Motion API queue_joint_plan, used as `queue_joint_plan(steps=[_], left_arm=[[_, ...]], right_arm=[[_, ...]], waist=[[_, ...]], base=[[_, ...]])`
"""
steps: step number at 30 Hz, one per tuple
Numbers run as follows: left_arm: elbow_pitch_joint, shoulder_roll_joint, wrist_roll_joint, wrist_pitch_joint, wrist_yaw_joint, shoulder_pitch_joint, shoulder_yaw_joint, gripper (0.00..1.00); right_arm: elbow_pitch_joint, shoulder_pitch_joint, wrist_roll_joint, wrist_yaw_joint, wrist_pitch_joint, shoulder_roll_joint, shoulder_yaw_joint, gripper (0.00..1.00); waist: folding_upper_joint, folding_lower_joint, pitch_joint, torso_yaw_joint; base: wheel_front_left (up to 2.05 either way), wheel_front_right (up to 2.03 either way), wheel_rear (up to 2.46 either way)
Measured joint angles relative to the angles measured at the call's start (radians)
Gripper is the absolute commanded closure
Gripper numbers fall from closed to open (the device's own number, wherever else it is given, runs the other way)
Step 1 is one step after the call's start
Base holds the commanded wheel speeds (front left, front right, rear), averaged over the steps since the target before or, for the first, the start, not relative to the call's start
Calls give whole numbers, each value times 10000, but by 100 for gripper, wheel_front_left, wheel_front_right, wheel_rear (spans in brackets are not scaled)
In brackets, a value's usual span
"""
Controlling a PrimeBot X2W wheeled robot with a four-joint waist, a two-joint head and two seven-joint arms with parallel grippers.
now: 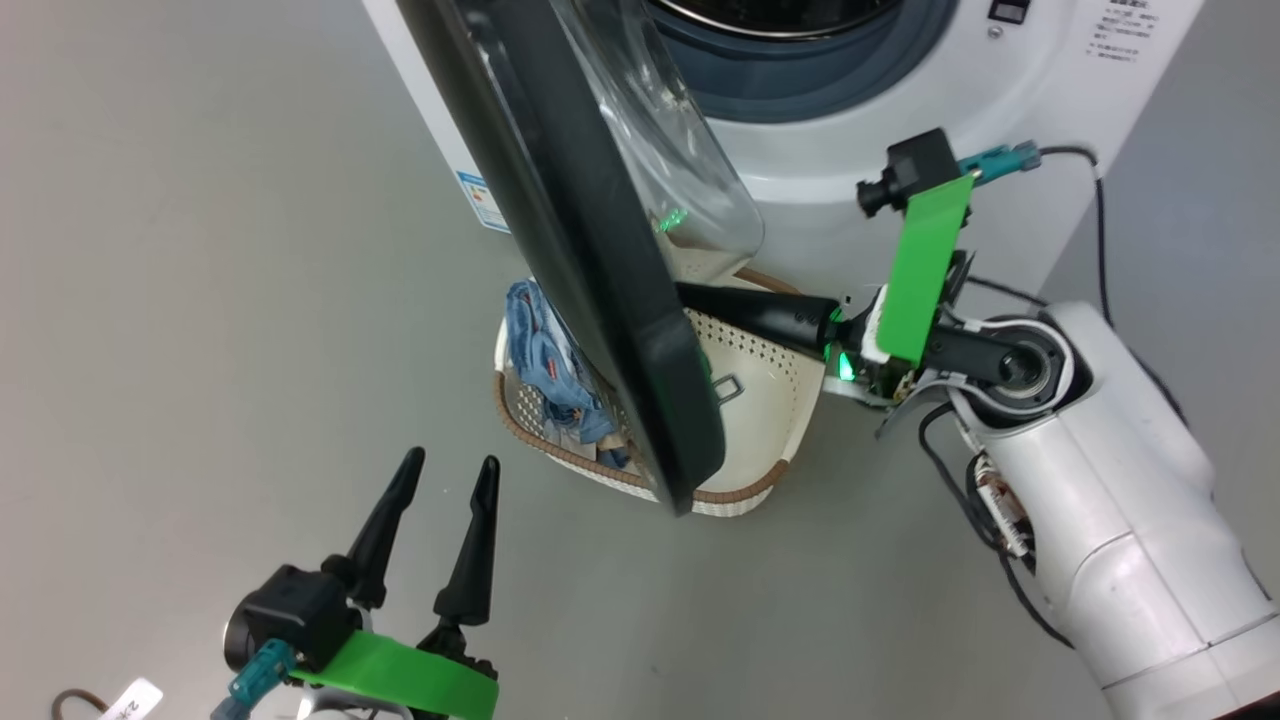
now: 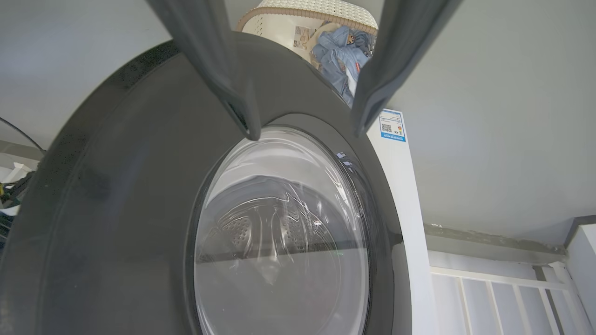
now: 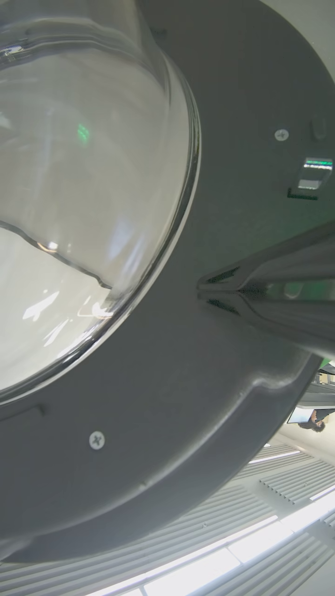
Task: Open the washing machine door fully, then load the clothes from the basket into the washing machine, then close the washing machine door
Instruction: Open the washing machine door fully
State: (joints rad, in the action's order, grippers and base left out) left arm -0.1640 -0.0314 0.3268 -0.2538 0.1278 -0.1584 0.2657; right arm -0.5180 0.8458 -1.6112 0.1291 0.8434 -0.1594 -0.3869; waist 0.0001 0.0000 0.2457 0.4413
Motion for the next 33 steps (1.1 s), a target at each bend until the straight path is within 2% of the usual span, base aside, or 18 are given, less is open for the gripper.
queue_joint_plan(steps=[11,33], left_arm=[[-6,0,0,0,0,96,-111,0],[-27,2,13,0,-2,314,-596,0]], right_arm=[[-13,-117,77,0,13,387,-349,100],[-217,-284,35,0,82,646,-1049,100]], waist=[[0,0,-207,374],[0,0,-298,1105]], base=[[0,0,0],[0,0,0]])
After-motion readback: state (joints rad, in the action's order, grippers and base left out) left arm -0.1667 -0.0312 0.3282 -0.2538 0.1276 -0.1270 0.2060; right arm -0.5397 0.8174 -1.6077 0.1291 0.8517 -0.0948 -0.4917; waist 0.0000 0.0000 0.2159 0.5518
